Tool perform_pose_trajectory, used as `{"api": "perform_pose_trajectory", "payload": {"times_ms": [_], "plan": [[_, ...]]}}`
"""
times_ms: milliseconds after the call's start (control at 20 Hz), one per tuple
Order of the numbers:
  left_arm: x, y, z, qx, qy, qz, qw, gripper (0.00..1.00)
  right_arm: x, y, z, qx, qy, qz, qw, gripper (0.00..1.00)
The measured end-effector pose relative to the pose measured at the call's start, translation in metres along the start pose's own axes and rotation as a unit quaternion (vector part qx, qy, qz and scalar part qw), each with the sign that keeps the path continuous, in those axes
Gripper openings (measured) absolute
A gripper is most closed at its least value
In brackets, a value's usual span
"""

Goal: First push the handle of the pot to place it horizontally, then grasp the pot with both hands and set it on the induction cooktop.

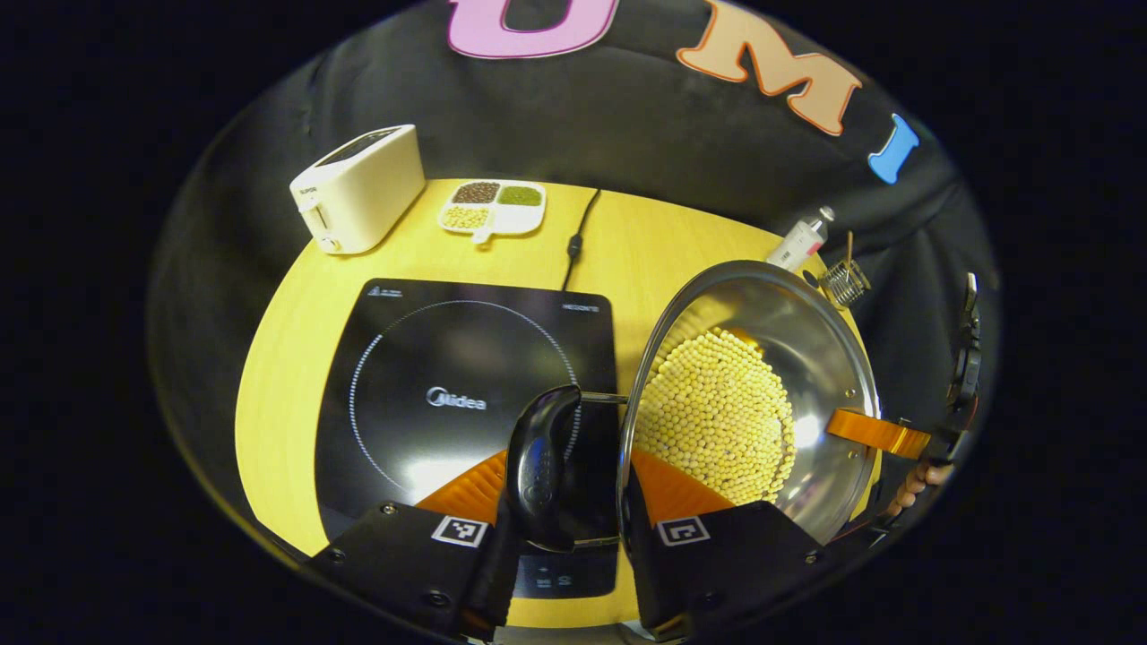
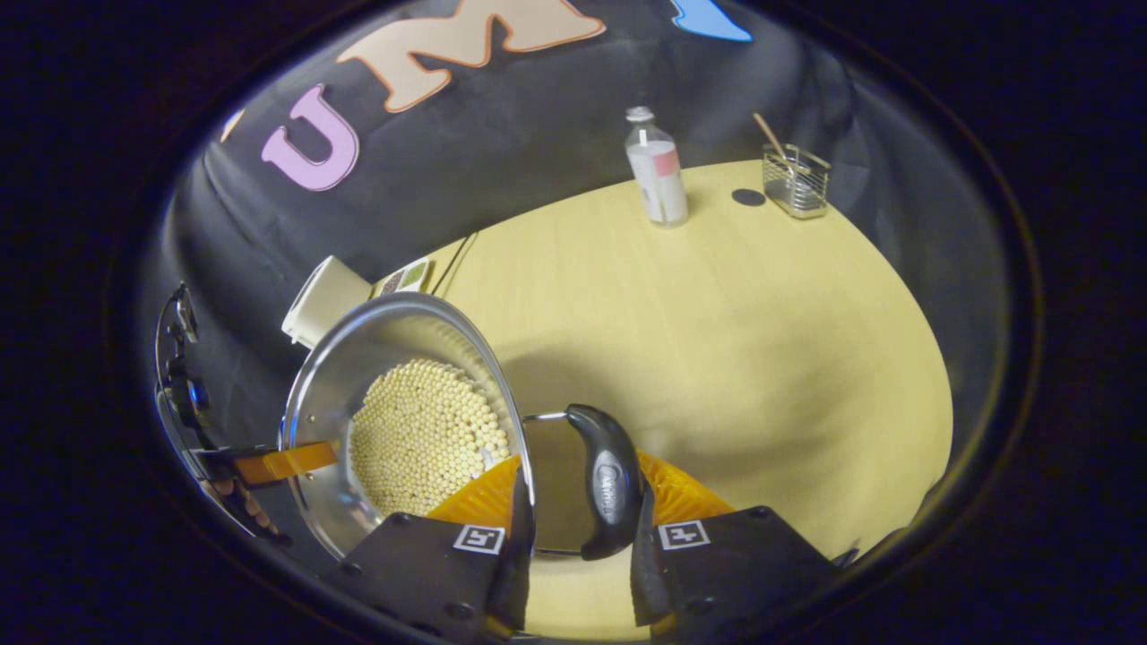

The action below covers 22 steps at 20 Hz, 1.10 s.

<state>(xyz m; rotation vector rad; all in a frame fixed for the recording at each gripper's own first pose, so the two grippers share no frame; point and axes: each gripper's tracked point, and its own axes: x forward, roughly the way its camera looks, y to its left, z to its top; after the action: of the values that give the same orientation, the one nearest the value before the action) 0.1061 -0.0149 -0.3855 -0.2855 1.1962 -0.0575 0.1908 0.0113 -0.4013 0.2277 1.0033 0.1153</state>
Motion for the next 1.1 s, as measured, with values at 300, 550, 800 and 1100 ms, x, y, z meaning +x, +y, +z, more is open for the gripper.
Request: {"api": "perform_pose_trajectory", "payload": {"times_ms": [300, 550, 800, 1100], "plan": [[0.008, 0.088, 0.006, -0.003, 0.018, -0.028, 0.999, 0.55, 0.021, 0.083, -0.027, -0.004, 0.012, -0.038, 0.999, 0.47], [0.023, 0.141, 0.008, -0.014, 0.024, -0.046, 0.999, 0.55, 0.040, 0.133, -0.042, -0.009, 0.029, -0.065, 0.997, 0.47], [0.030, 0.161, 0.029, 0.002, -0.002, -0.054, 0.999, 0.53, 0.058, 0.156, -0.039, 0.006, 0.039, -0.072, 0.997, 0.47], [0.035, 0.182, 0.044, 0.020, -0.031, -0.053, 0.998, 0.54, 0.065, 0.176, -0.045, 0.019, 0.045, -0.075, 0.996, 0.41]]}}
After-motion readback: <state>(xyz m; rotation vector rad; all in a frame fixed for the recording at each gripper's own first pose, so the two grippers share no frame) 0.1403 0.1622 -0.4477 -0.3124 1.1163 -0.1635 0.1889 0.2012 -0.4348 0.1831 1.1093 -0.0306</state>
